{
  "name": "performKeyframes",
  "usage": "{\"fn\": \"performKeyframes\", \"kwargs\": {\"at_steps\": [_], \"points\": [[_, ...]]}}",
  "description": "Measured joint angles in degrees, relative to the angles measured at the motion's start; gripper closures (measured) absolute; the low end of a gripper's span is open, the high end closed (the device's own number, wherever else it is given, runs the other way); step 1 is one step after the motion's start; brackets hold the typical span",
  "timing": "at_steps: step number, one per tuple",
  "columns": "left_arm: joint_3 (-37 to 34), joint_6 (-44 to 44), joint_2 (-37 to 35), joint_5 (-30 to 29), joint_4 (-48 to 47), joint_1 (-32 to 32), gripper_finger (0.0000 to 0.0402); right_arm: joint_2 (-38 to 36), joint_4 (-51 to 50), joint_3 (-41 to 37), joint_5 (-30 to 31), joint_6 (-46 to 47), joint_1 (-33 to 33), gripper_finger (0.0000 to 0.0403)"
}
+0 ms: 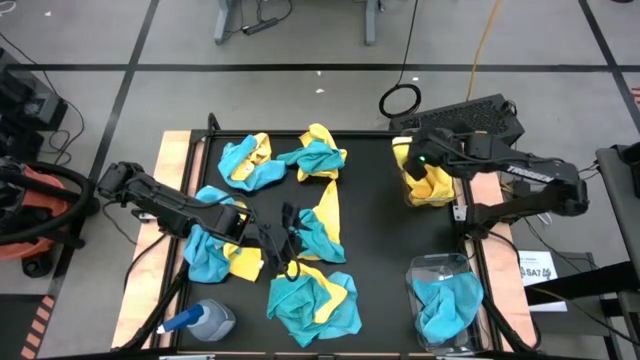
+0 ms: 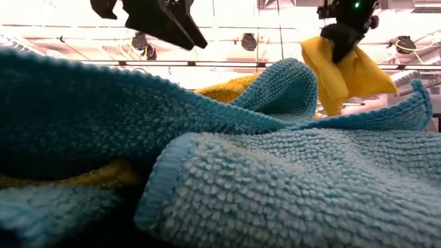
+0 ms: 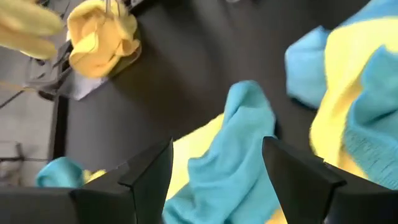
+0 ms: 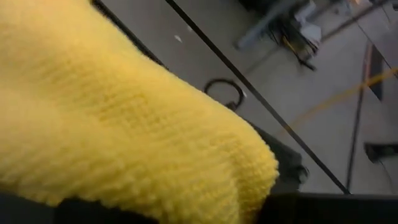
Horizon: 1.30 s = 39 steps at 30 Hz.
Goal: Sort microfiber towel by color & place in baskets
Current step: Put the yellow towel into the top transparent bin
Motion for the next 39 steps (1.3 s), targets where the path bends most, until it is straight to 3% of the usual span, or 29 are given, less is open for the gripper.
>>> {"fn": "performKeyframes", "kwargs": {"at_steps": [7,17,25,31,39], "points": [[-2.0,-2.0,0.0,2.0,2.1,-0.4,0.0148,2.6,-0.6,-3.3,-0.8,-2.1,-8.1,0.0403],[-3.2,-3.0,0.0,2.9,1.9,-0.6,0.0148,2.7,18.2,-19.8,-11.7,-11.5,-21.0,0.0402],[-3.2,-3.0,0.0,3.0,1.9,-0.6,0.0148,2.8,26.3,-26.8,-21.6,-15.0,-30.7,0.0402],[-3.2,-3.0,0.0,3.0,2.6,-0.4,0.0148,5.0,28.9,-29.8,-27.5,-16.3,-33.3,0.0402],[-3.2,-3.0,0.0,3.2,4.3,-0.4,0.0148,10.4,29.9,-29.9,-29.1,-17.0,-33.4,0.0382]]}}
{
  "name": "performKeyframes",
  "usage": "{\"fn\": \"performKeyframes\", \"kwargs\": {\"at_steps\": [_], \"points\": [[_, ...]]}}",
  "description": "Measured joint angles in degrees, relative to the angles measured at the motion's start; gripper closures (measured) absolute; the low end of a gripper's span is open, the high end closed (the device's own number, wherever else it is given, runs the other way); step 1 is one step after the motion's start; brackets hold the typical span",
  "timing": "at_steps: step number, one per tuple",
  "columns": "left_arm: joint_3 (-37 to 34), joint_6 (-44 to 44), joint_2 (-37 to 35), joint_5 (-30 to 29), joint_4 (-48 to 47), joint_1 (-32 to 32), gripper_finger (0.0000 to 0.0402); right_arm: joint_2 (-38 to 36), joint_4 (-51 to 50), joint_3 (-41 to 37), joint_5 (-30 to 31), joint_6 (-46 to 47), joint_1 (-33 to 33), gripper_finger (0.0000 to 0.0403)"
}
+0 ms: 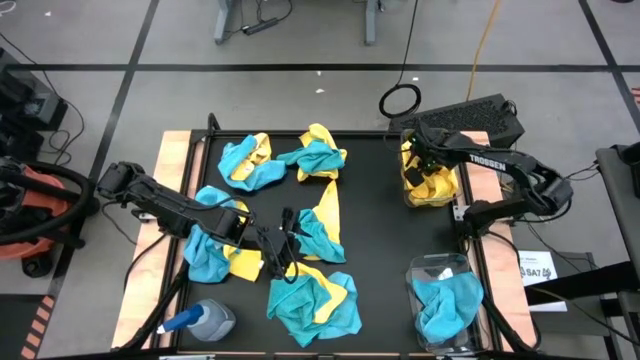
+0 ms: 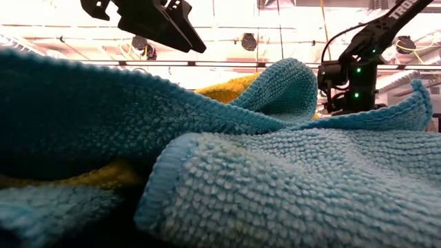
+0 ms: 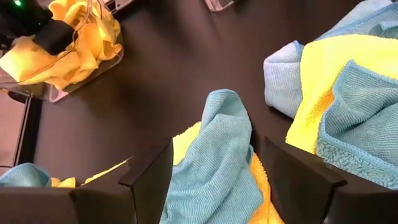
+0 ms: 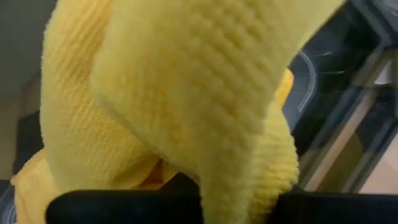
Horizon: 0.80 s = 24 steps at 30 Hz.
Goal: Sort microfiber towel by color & place in baskets
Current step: Put the yellow towel into the top transparent bin
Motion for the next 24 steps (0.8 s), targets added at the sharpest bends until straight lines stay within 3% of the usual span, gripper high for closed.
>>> {"fn": "performKeyframes", "kwargs": {"at_steps": [7,16,24], "points": [[0.0,-0.1,0.0,0.1,-0.2,0.0,0.0148,0.6,0.1,0.0,0.0,-0.8,0.1,0.0330],[0.0,0.0,0.0,0.1,-0.2,0.0,0.0148,-7.9,-1.8,0.4,-3.1,-0.5,0.2,0.0227],[0.0,0.0,0.0,0.1,0.0,0.0,0.0148,-16.0,-9.7,5.8,-2.8,0.0,0.2,0.0208]]}}
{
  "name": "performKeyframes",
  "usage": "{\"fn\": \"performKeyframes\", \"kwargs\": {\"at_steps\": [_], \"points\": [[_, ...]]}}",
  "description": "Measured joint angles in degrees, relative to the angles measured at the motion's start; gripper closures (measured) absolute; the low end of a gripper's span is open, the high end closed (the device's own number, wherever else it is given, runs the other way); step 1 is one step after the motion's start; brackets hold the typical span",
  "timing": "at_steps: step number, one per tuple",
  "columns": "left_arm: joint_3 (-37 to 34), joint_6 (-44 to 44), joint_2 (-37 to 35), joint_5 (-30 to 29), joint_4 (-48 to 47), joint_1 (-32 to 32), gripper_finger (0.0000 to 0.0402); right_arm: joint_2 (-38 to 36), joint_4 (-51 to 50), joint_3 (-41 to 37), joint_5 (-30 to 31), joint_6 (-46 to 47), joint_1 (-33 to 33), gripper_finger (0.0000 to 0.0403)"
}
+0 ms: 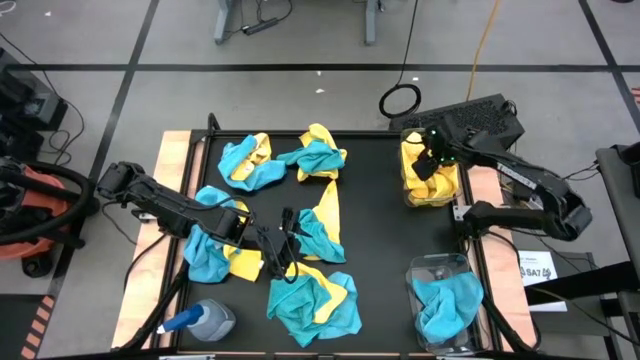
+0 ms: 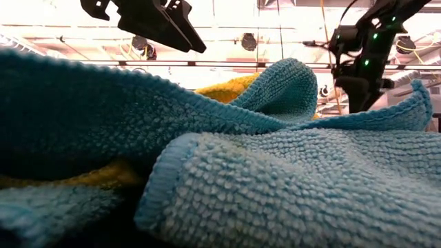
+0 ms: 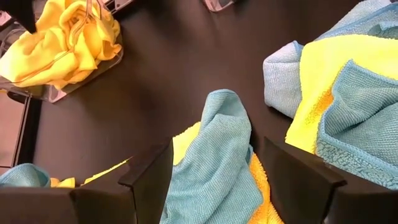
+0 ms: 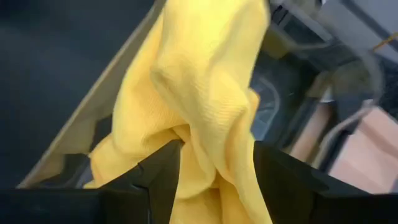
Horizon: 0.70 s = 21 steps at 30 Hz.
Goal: Sort microfiber towel by color & place in baskets
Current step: Put the yellow towel into the top transparent bin
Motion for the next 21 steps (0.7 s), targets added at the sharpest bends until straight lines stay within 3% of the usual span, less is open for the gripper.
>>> {"fn": "performKeyframes", "kwargs": {"at_steps": [6,14,21], "points": [[0.0,0.4,0.0,0.0,0.7,0.1,0.0148,-3.6,-1.6,1.0,0.0,-0.1,0.0,0.0243],[0.0,0.3,0.0,0.0,1.1,1.6,0.0148,-1.5,4.5,-3.3,-1.3,-2.2,0.0,0.0385],[0.0,-0.1,0.0,0.0,0.9,1.6,0.0148,4.1,16.7,-9.1,-1.4,-2.0,0.0,0.0392]]}}
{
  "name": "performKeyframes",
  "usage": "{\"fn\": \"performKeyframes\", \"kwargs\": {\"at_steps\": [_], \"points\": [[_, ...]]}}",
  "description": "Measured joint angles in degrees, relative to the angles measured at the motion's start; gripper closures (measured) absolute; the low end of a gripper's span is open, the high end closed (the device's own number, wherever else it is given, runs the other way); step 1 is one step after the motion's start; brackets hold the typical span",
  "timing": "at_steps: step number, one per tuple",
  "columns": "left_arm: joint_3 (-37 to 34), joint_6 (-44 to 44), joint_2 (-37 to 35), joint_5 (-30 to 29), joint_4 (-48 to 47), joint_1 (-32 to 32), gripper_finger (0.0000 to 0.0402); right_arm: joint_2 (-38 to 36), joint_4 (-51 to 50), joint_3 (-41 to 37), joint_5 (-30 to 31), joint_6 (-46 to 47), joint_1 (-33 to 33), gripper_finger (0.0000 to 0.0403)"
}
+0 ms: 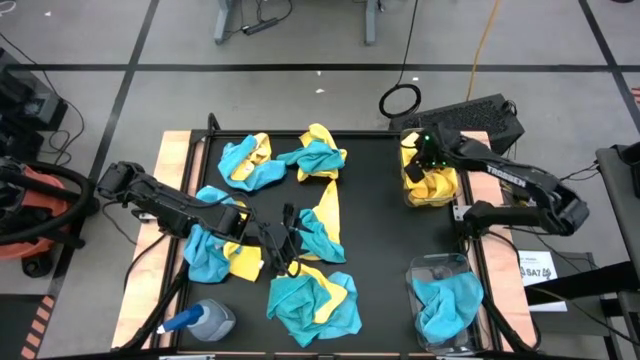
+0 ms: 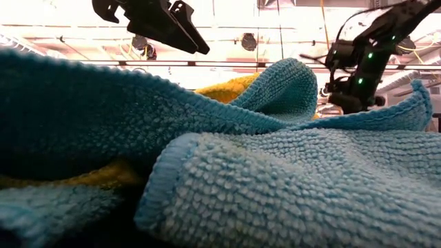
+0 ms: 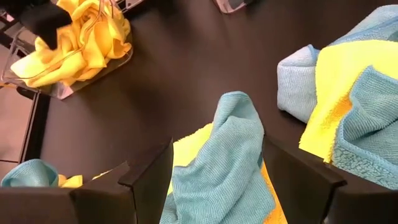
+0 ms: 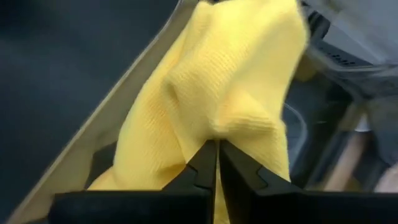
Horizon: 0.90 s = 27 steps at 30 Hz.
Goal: Sort microfiber towel by color & place in baskets
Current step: Put the yellow towel into the top transparent bin, then put the blue towel into the bottom transparent bin
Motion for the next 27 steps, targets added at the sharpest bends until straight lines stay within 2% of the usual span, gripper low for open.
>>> {"fn": "performKeyframes", "kwargs": {"at_steps": [7,11,16,23,27], "points": [[0.0,-1.5,0.0,0.0,-1.5,-0.2,0.0148,7.8,1.3,-1.4,0.0,-0.1,0.0,0.0397],[0.0,-1.5,0.0,0.0,-1.8,-0.2,0.0148,8.8,1.2,-1.4,-0.3,-0.1,0.0,0.0397],[0.0,-1.5,0.0,0.0,-2.9,-0.2,0.0148,5.2,-0.2,-1.4,-3.0,0.0,0.0,0.0397],[0.0,-1.4,0.0,0.0,-3.1,0.1,0.0148,-3.7,-1.4,-1.4,-7.0,-1.0,0.3,0.0396],[0.0,-1.4,0.0,0.0,-3.0,0.8,0.0148,-8.7,-1.4,-1.4,-7.8,-1.0,0.9,0.0381]]}}
